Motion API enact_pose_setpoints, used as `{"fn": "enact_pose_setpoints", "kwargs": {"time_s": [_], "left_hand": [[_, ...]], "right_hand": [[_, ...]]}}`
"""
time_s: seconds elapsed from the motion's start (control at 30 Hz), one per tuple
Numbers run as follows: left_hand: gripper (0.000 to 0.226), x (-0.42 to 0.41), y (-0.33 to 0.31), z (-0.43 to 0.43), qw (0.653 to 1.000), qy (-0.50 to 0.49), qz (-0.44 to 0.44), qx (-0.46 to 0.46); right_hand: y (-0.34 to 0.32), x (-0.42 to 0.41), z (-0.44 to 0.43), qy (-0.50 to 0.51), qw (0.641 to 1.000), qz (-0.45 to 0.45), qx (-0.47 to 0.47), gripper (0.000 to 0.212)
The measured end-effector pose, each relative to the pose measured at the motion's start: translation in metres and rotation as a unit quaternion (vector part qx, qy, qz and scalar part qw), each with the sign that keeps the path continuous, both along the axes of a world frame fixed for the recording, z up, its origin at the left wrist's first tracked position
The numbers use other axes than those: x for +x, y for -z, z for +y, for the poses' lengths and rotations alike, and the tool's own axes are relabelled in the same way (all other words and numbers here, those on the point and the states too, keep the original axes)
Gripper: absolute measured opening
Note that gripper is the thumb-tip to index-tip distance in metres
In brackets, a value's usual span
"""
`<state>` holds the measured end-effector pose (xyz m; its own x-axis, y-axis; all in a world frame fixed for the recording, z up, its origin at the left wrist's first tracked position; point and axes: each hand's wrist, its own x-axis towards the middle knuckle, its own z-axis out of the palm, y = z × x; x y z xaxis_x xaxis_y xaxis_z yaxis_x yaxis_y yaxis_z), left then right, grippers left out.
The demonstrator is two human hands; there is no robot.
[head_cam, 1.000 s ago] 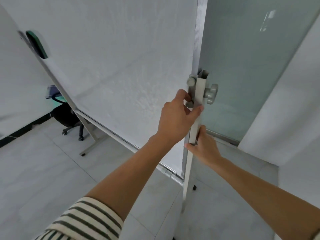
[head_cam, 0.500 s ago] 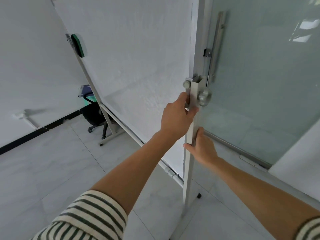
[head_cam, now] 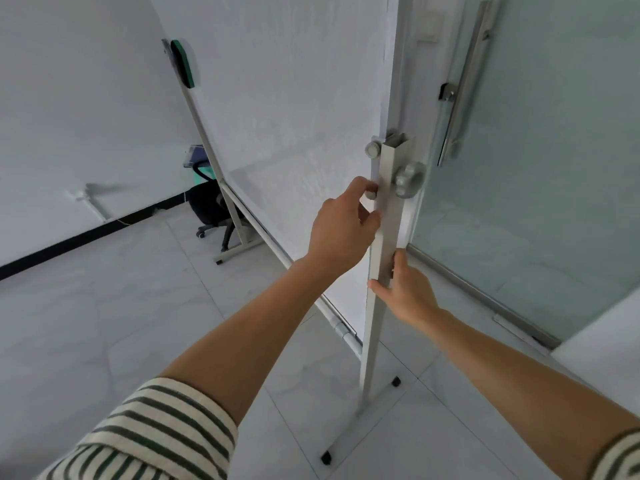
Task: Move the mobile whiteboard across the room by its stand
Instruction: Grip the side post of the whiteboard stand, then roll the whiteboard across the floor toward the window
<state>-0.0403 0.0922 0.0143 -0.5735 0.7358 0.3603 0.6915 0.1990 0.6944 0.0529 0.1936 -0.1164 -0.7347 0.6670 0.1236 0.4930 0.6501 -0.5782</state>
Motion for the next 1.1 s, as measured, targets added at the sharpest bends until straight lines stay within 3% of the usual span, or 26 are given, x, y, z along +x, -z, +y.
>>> {"fn": "enact_pose_setpoints", "kwargs": {"time_s": [0.1, 0.23, 0.53, 0.87, 1.1], "left_hand": [[0.031, 0.01, 0.013, -0.027, 0.998, -0.034, -0.041, -0.018], [0.022, 0.017, 0.048, -0.085, 0.986, -0.114, -0.115, -0.04], [0.009, 0.026, 0.131, -0.239, 0.925, -0.231, -0.277, -0.119], [0.012, -0.054, 0.166, -0.405, 0.85, -0.364, -0.376, -0.059], [0.014, -0.132, 0.155, -0.481, 0.829, -0.41, -0.379, -0.033]], "right_hand": [[0.018, 0.026, 0.002, -0.045, 0.997, -0.051, -0.019, 0.055], [0.052, 0.058, -0.012, -0.096, 0.983, -0.13, -0.087, 0.036], [0.072, 0.059, -0.078, -0.158, 0.947, -0.113, -0.257, 0.025], [0.075, -0.062, -0.158, -0.126, 0.935, -0.055, -0.328, 0.015], [0.059, -0.165, -0.221, -0.116, 0.92, -0.015, -0.373, 0.016]]}}
